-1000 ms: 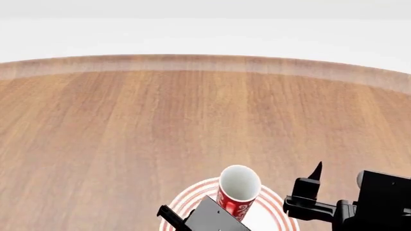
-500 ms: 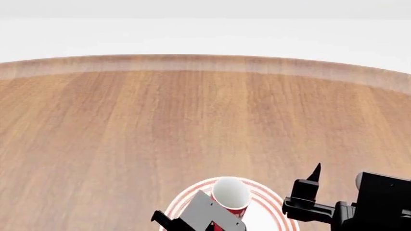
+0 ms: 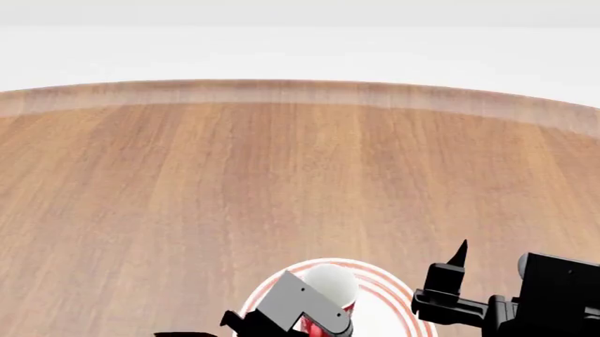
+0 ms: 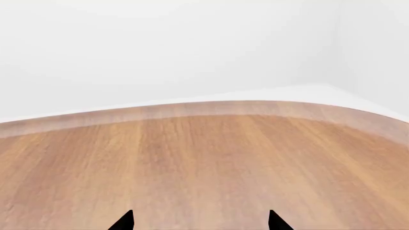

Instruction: Pick up the red mug and put it on the plate

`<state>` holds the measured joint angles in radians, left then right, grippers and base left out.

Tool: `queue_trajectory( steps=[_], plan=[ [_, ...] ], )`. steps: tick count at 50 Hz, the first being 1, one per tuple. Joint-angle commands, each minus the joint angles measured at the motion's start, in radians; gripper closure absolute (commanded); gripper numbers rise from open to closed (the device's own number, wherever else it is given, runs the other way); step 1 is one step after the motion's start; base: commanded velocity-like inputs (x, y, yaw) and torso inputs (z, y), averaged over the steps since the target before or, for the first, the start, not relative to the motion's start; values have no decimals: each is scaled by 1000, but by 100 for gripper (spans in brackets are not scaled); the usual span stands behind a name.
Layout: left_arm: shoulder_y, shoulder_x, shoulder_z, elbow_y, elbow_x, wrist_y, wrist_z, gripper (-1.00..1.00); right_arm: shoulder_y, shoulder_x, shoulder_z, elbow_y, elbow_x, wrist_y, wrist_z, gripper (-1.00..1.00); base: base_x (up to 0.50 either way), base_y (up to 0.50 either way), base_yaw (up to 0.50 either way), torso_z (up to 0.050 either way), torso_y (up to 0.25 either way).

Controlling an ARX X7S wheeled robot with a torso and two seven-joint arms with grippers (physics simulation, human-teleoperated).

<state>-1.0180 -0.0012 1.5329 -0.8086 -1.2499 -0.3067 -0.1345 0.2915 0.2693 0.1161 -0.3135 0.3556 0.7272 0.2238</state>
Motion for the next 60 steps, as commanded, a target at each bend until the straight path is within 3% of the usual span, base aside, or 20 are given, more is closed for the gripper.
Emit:
queue_trajectory(
  steps=[1, 19, 26, 33, 39, 48, 54, 60],
  plan=[
    [11, 1, 22, -14, -79, -17, 28, -100, -1, 1, -4, 8, 2, -9, 1, -100, 0, 0, 0, 0, 0],
    [10, 1, 23, -26, -92, -21, 7, -100, 0, 3, -8, 15, 9, -15, 3, -100, 0, 0, 0, 0, 0],
    [17, 1, 22, -25, -62, 9, -46, -100, 2, 6, -8, 12, 13, -12, 6, -100, 0, 0, 0, 0, 0],
    [26, 1, 17, 3, -58, 43, -186, -100, 4, 3, -17, 34, 10, -25, 3, -100, 0, 0, 0, 0, 0],
    [17, 0, 29, 29, -44, 46, -194, -100, 7, 6, -17, 29, 14, -19, 7, -100, 0, 0, 0, 0, 0],
    [15, -277, 43, 571, -41, 33, -404, -100, 14, 4, -28, 51, 11, -30, 5, -100, 0, 0, 0, 0, 0],
    [-5, -464, 24, 861, -56, 52, -432, -100, 20, 3, -39, 60, 8, -32, 6, -100, 0, 0, 0, 0, 0],
    [-51, -585, -29, 991, -110, 73, -375, -100, 35, 4, -56, 60, 4, -21, 10, -100, 0, 0, 0, 0, 0]
  ],
)
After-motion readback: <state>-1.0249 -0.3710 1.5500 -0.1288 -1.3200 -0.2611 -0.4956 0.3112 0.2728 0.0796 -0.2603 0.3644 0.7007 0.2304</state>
